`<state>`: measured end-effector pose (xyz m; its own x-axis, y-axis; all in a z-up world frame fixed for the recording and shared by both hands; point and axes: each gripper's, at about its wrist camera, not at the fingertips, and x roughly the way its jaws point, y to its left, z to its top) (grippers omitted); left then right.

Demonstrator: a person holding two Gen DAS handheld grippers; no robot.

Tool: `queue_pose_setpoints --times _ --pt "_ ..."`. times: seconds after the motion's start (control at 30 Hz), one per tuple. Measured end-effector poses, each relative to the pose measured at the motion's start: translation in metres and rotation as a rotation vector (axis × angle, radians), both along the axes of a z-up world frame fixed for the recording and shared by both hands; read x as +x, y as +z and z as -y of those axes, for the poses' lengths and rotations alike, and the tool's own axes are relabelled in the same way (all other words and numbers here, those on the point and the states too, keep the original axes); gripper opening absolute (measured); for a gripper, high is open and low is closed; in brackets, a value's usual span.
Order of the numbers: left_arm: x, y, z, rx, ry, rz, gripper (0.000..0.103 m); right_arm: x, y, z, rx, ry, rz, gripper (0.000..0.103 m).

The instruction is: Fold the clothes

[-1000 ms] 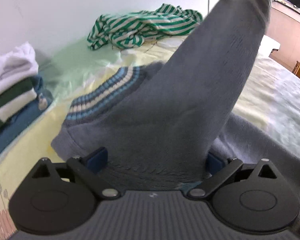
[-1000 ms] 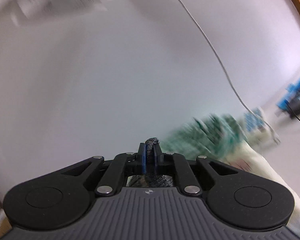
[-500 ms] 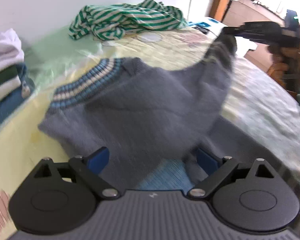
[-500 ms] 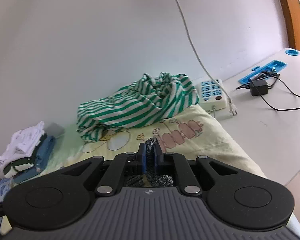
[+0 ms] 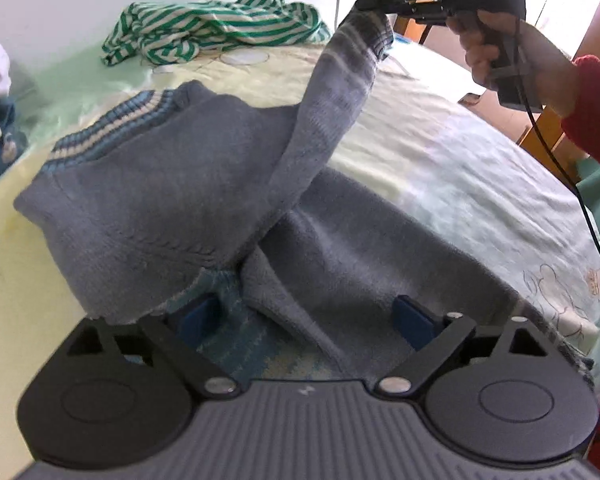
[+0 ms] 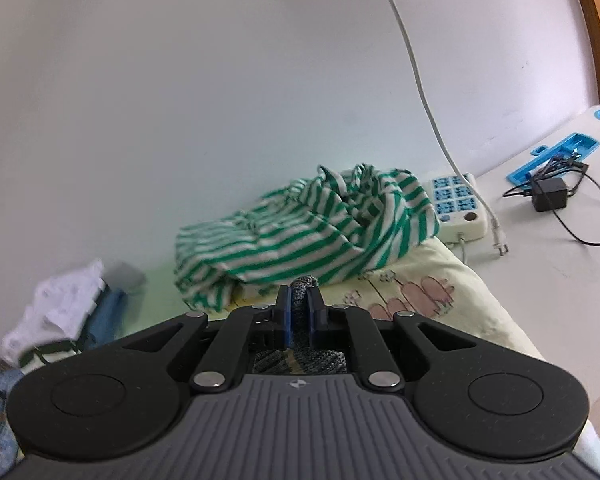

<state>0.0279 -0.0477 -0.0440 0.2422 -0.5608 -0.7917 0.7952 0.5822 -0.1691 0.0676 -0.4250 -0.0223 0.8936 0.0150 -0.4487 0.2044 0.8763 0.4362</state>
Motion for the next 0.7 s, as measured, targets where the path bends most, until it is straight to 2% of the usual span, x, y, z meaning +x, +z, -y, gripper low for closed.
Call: queue_pose_setpoints --times 0.1,0.2,0.27,0.33,0.37,0.4,0.43,0.5,0.57,0.67,0.7 --pt "-0.007 0.021 -0.004 -0.054 0.008 0.012 0.089 -0.006 0.000 0.001 0.032 0.005 0.013 0.008" --pt "-0.015 0.028 0.004 -0.088 -0.016 0.007 0.094 -0.011 0.003 0.002 0.039 0.009 0.028 0.008" --pt "-0.019 0.030 0.011 -0.099 -0.028 0.004 0.094 -0.013 0.005 0.004 0.056 0.013 0.041 0.008" --pt "-0.016 0.014 0.020 -0.040 0.004 0.011 0.093 -0.015 0.009 0.007 0.093 0.016 0.058 0.008" --pt "-0.012 0.005 0.022 -0.001 0.037 0.020 0.089 -0.016 0.011 0.008 0.112 0.017 0.068 0.008" --pt "-0.009 -0.002 0.021 0.017 0.063 0.021 0.086 -0.018 0.015 0.010 0.127 0.020 0.085 0.008" --pt "-0.007 -0.006 0.020 0.022 0.083 0.021 0.088 -0.020 0.019 0.011 0.142 0.023 0.101 0.008" --pt "-0.009 -0.004 0.021 0.009 0.075 0.003 0.092 -0.025 0.027 0.014 0.171 0.029 0.134 0.008" --pt "-0.015 0.004 0.025 0.008 0.013 0.001 0.088 -0.027 0.034 0.017 0.190 0.053 0.157 0.008" --pt "-0.021 0.026 0.023 0.003 -0.049 0.084 0.088 -0.028 0.040 0.015 0.169 0.111 0.161 0.008" --pt "-0.015 0.033 0.019 0.011 -0.040 0.123 0.088 -0.028 0.042 0.014 0.166 0.131 0.163 0.008"
